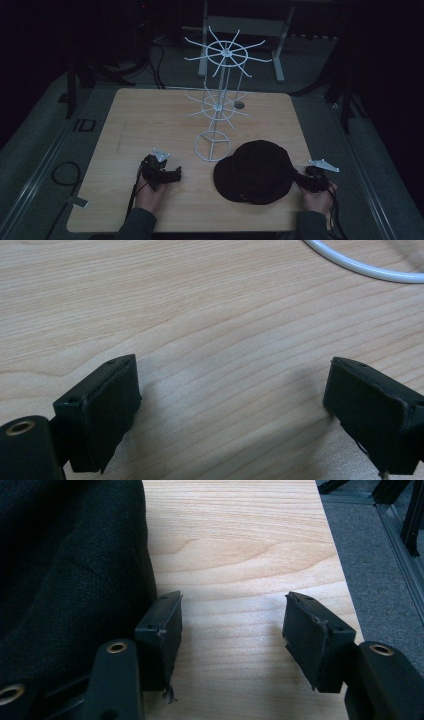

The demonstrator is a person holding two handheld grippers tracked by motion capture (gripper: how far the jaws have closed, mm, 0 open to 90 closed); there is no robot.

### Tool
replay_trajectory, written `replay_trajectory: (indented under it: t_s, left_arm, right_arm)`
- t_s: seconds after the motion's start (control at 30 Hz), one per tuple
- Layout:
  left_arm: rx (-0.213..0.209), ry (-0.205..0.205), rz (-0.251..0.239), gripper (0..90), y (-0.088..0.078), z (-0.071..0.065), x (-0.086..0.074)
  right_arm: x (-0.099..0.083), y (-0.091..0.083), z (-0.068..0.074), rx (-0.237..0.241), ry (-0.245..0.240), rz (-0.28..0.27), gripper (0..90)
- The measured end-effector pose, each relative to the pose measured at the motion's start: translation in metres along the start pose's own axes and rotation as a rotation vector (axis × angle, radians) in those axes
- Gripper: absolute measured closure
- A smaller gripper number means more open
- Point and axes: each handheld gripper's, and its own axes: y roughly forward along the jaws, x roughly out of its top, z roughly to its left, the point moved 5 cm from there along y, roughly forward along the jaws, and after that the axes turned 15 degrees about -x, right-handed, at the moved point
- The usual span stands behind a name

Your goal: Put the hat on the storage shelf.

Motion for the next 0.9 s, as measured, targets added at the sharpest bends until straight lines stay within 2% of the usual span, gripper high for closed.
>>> replay_trajectory:
  t_s: [0.1, 0.3, 0.33, 0.5, 0.67, 0.9]
  left_arm:
    - [0.001, 0.000, 0.000, 8.6, 0.000, 0.000, 0.000]
    - [-0.002, 0.002, -0.001, 8.6, 0.001, -0.001, 0.000]
    - [-0.002, 0.003, 0.000, 8.6, 0.001, -0.002, 0.000]
    - [-0.005, 0.005, 0.000, 8.6, 0.002, -0.004, 0.001]
    - [-0.005, 0.006, 0.001, 8.6, 0.002, -0.005, 0.001]
    - [-0.006, 0.007, 0.001, 8.6, 0.002, -0.005, 0.001]
  right_arm:
    - [0.001, 0.000, 0.000, 0.005, -0.005, 0.010, 40.5]
    - [0.005, -0.003, 0.000, 0.021, -0.043, 0.097, 40.8]
    - [0.006, -0.004, -0.001, 0.030, -0.065, 0.124, 41.6]
    - [0.006, -0.010, 0.000, 0.054, -0.092, 0.165, 46.1]
    - [0.004, -0.019, -0.001, 0.066, -0.112, 0.159, 46.0]
    - [0.014, -0.040, -0.003, 0.093, -0.122, 0.112, 45.7]
